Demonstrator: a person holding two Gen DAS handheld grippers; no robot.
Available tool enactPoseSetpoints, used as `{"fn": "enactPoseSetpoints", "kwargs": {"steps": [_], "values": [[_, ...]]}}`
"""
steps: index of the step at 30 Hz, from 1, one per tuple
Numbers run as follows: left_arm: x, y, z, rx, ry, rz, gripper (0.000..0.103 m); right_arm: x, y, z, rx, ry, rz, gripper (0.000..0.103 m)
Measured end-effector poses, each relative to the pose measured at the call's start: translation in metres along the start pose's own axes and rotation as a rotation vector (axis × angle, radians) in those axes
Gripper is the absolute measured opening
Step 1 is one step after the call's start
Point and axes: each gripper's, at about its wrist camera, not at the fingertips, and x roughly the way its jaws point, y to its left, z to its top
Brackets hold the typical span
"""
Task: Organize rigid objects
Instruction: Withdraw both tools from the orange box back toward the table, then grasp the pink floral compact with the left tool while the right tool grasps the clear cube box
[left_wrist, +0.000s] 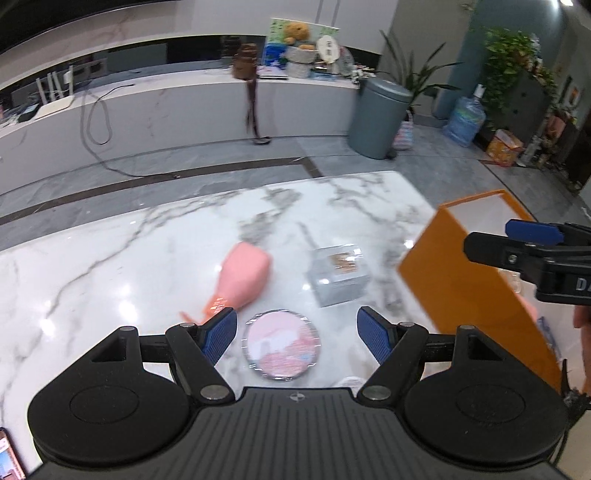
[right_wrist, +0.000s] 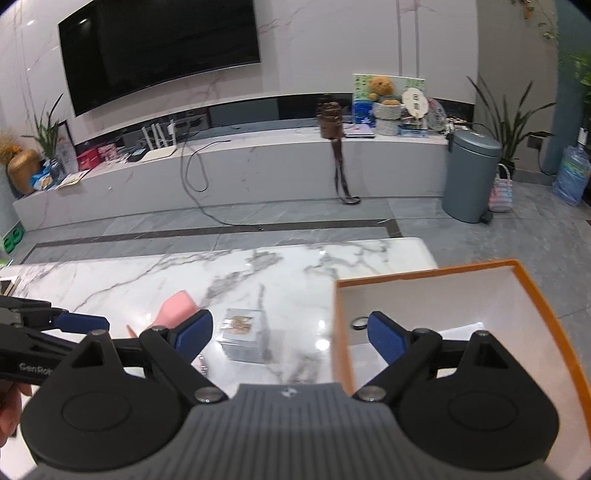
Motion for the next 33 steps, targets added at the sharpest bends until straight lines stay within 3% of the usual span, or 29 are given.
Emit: {"fn": "enactPoseSetpoints", "kwargs": {"steps": [12, 20, 33], "values": [[0.018, 0.019, -0.016, -0.001, 0.012, 0.034, 0.087, 0.039, 0.043, -0.005, -0.014, 0.038, 0.041, 0.089], [0.038, 0.027, -0.031, -0.084, 0.013, 0.018, 0.087, 0.071, 0.055, -0.007, -0.007, 0.065, 0.028, 0.089], [0.055, 0.008, -0.047, -0.013, -0.016, 0.007, 0.088, 0.112, 0.06, -0.013, -0.051, 0.107, -0.032, 0.089]]}}
